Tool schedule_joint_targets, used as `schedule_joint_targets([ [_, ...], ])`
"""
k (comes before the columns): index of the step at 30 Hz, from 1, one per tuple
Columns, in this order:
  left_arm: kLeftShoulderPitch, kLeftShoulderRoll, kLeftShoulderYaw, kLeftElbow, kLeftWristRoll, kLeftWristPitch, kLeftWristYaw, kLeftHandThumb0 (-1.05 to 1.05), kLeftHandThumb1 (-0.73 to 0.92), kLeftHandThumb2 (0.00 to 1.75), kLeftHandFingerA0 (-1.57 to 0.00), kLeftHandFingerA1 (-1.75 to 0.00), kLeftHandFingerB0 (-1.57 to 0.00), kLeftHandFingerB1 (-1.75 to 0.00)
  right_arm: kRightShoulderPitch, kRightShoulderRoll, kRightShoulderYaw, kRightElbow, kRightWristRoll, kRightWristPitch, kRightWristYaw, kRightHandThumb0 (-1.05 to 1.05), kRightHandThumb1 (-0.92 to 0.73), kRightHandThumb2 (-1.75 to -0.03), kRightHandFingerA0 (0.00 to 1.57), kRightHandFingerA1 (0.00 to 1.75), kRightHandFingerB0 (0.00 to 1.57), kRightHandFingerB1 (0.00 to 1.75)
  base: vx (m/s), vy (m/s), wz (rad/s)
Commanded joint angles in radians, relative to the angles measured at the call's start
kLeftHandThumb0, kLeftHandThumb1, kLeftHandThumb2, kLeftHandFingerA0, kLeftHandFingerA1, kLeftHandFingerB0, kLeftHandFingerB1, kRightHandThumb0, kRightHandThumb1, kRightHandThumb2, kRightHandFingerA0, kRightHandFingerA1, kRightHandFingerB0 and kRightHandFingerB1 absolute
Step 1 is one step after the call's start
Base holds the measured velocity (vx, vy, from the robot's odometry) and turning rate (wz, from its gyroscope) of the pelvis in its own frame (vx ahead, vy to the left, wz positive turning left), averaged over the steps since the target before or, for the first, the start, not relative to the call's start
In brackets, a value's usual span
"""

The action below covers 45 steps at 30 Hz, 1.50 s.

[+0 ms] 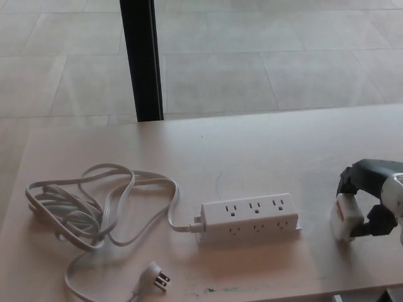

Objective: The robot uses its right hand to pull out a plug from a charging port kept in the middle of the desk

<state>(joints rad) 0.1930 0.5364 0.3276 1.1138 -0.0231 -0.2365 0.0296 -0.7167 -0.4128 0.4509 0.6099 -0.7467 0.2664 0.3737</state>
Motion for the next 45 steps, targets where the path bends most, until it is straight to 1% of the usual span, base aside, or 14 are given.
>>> schedule_joint_targets([
  [1, 0.001, 0.019, 0.007, 0.008, -0.01, -0.026, -0.001, -0.7, 0.73, 0.62, -0.8, -0.72, -0.63, -0.47, 0.008, 0.006, -0.009, 0.018, 0.014, -0.018, -0.056, -0.54, -0.6, -0.58, 0.78, 1.42, 0.24, 0.34, 0.0, 0.0, 0.0],
  [11, 0.007, 0.012, 0.016, 0.01, -0.022, -0.015, -0.005, -0.69, 0.73, 0.62, -0.77, -0.68, -0.6, -0.45, -0.024, -0.024, 0.006, 0.017, 0.015, -0.027, -0.007, -0.9, -0.43, -0.88, 0.87, 1.36, 0.0, 0.0, 0.0, 0.0, 0.0],
  [20, 0.01, 0.015, 0.011, 0.023, -0.011, -0.028, -0.011, -0.69, 0.74, 0.62, -0.79, -0.78, -0.64, -0.51, -0.069, -0.105, -0.006, -0.034, 0.026, -0.029, 0.101, -1.01, -0.61, -0.6, 0.75, 1.03, 0.0, 0.0, 0.0, 0.0, 0.0],
  [24, 0.009, 0.017, 0.012, 0.025, -0.012, -0.029, -0.011, -0.75, 0.57, 0.86, -0.78, -0.82, -0.6, -0.59, -0.079, -0.149, -0.04, -0.081, 0.058, -0.029, 0.149, -1.03, -0.63, -0.6, 0.75, 1.24, 0.0, 0.0, 0.0, 0.0, 0.0],
  [26, 0.007, 0.021, 0.018, 0.017, -0.018, -0.013, -0.008, -0.7, 0.73, 0.62, -0.76, -0.65, -0.59, -0.45, -0.091, -0.188, -0.095, -0.115, 0.104, -0.034, 0.18, -1.0, -0.61, -0.6, 0.75, 1.29, 0.0, 0.06, 0.0, 0.0, 0.0],
  [27, 0.008, 0.023, 0.018, 0.012, -0.018, -0.006, -0.01, -0.7, 0.74, 0.63, -0.76, -0.62, -0.58, -0.44, -0.086, -0.21, -0.137, -0.144, 0.138, -0.013, 0.21, -0.9, -0.43, -0.95, 0.63, 1.12, 0.0, 0.01, 0.0, 0.0, 0.0],
  [32, 0.017, 0.028, 0.028, 0.017, -0.022, -0.025, -0.014, -0.7, 0.74, 0.62, -0.76, -0.59, -0.58, -0.44, 0.052, -0.357, -0.311, -0.336, 0.246, -0.006, 0.313, -0.97, -0.51, -0.96, 0.57, 0.95, 0.03, 0.01, 0.0, 0.0, 0.0],
  [33, 0.019, 0.025, 0.034, 0.013, -0.027, -0.026, -0.016, -0.68, 0.58, 0.97, -0.68, -0.67, -0.53, -0.59, 0.124, -0.387, -0.404, -0.394, 0.309, 0.006, 0.33, -1.04, -0.54, -0.96, 0.57, 1.11, 0.0, 0.01, 0.0, 0.0, 0.0],
  [34, 0.022, 0.027, 0.037, 0.014, -0.03, -0.03, -0.021, -0.71, 0.73, 0.63, -0.75, -0.59, -0.57, -0.45, 0.161, -0.398, -0.459, -0.413, 0.343, 0.01, 0.334, -1.03, -0.55, -0.94, 0.72, 1.19, 0.02, 0.08, 0.0, 0.0, 0.0],
  [37, 0.019, 0.03, 0.039, 0.019, -0.029, -0.03, -0.026, -0.74, 0.6, 0.8, -0.77, -0.68, -0.55, -0.52, 0.358, -0.453, -0.739, -0.458, 0.444, 0.004, 0.343, -1.01, -0.58, -1.03, 0.59, 0.7, 0.0, 0.0, 0.0, 0.0, 0.0],
  [40, 0.016, 0.032, 0.04, 0.02, -0.029, -0.025, -0.022, -0.75, 0.6, 0.79, -0.76, -0.69, -0.55, -0.52, 0.497, -0.426, -1.014, -0.444, 0.498, 0.016, 0.305, -0.92, -0.73, -0.61, 0.88, 0.65, 0.0, 0.29, 0.0, 0.0, 0.0],
  [41, 0.016, 0.034, 0.037, 0.016, -0.025, -0.019, -0.02, -0.75, 0.6, 0.8, -0.76, -0.69, -0.56, -0.52, 0.533, -0.419, -1.093, -0.432, 0.491, 0.054, 0.288, -0.85, -0.53, -1.01, 0.89, 0.7, 0.0, 0.23, 0.0, 0.0, 0.0],
  [44, 0.011, 0.033, 0.039, 0.016, -0.028, -0.011, -0.017, -0.76, 0.6, 0.81, -0.75, -0.67, -0.54, -0.51, 0.604, -0.415, -1.248, -0.264, 0.529, -0.004, 0.185, -1.05, -0.55, -1.02, 1.1, 0.85, 0.0, 0.5, 0.0, 0.0, 0.0],
  [45, 0.012, 0.033, 0.038, 0.015, -0.027, -0.015, -0.019, -0.76, 0.6, 0.8, -0.75, -0.67, -0.55, -0.52, 0.637, -0.406, -1.293, -0.24, 0.526, 0.003, 0.151, -1.05, -0.71, -0.66, 1.14, 0.84, 0.0, 0.7, 0.0, 0.0, 0.0],
])
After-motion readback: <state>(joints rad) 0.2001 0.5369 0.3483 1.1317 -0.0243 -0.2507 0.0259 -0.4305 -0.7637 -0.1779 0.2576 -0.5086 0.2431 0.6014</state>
